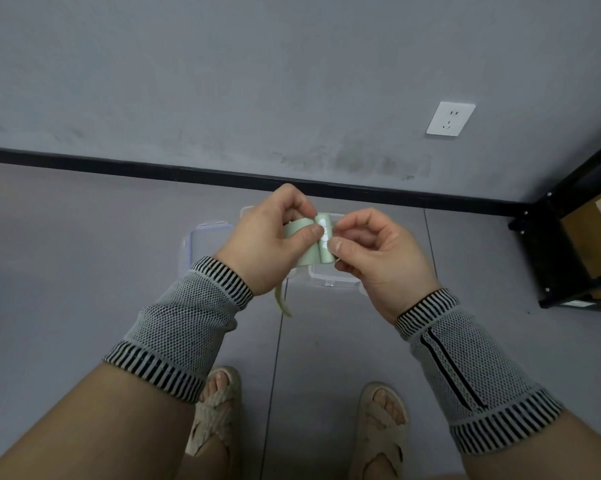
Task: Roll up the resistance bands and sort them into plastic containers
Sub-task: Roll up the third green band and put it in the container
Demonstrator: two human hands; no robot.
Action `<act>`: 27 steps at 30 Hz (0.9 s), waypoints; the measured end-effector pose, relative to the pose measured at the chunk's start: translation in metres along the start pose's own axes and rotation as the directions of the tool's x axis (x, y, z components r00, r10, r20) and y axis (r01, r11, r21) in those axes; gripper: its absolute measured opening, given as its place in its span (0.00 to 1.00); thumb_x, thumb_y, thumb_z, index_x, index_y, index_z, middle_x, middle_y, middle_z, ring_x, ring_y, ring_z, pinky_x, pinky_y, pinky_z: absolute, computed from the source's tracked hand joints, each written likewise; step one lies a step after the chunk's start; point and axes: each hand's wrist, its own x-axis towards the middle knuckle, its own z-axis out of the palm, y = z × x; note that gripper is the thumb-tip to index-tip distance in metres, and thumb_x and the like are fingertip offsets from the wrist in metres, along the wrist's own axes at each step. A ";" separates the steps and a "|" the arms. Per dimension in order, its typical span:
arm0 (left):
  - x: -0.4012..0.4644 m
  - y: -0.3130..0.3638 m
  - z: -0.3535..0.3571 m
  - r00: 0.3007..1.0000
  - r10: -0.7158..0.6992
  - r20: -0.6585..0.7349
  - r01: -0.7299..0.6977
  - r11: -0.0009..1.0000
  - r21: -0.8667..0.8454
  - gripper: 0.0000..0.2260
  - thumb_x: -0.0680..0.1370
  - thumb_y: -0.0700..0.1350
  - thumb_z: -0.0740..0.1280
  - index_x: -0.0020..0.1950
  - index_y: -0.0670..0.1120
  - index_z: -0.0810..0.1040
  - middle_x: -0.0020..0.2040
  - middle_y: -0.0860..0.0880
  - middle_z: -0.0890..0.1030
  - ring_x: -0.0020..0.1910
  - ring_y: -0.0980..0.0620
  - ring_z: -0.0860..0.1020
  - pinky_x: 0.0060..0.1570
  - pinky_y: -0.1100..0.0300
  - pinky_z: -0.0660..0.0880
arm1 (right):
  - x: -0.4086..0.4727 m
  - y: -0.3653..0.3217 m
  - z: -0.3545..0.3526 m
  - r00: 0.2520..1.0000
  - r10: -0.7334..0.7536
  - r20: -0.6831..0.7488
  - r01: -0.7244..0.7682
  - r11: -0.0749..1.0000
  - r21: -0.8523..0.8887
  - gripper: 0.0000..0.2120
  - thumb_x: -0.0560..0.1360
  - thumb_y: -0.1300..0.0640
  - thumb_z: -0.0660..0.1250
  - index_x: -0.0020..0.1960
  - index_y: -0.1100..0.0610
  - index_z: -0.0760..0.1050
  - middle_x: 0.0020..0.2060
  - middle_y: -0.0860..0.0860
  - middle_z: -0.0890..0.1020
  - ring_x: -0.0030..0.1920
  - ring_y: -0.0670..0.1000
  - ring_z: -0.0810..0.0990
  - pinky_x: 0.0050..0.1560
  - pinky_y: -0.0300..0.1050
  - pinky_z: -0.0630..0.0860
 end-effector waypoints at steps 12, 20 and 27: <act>0.001 0.004 0.000 0.983 -0.161 -0.084 0.169 0.981 0.097 0.09 0.69 0.52 0.73 0.41 0.52 0.75 0.36 0.51 0.81 0.35 0.54 0.79 0.38 0.59 0.75 | 0.002 0.003 0.000 0.997 -0.081 0.009 0.082 0.981 -0.173 0.11 0.71 0.68 0.70 0.40 0.55 0.71 0.35 0.52 0.77 0.35 0.48 0.75 0.37 0.39 0.74; 0.002 0.009 -0.001 0.980 -0.193 -0.052 0.191 0.981 -0.040 0.06 0.71 0.45 0.73 0.41 0.49 0.77 0.36 0.48 0.83 0.35 0.52 0.79 0.39 0.57 0.77 | -0.001 0.002 -0.001 0.994 -0.087 0.059 0.094 0.985 -0.141 0.08 0.73 0.69 0.68 0.44 0.57 0.77 0.40 0.56 0.80 0.40 0.50 0.79 0.45 0.45 0.79; -0.001 0.009 -0.009 0.976 -0.217 -0.003 0.214 0.966 -0.145 0.04 0.73 0.42 0.71 0.42 0.48 0.77 0.37 0.46 0.82 0.35 0.52 0.78 0.39 0.57 0.76 | -0.002 0.001 -0.004 0.980 -0.093 0.175 0.127 0.973 -0.193 0.26 0.70 0.68 0.72 0.59 0.43 0.74 0.51 0.58 0.79 0.42 0.48 0.79 0.47 0.43 0.80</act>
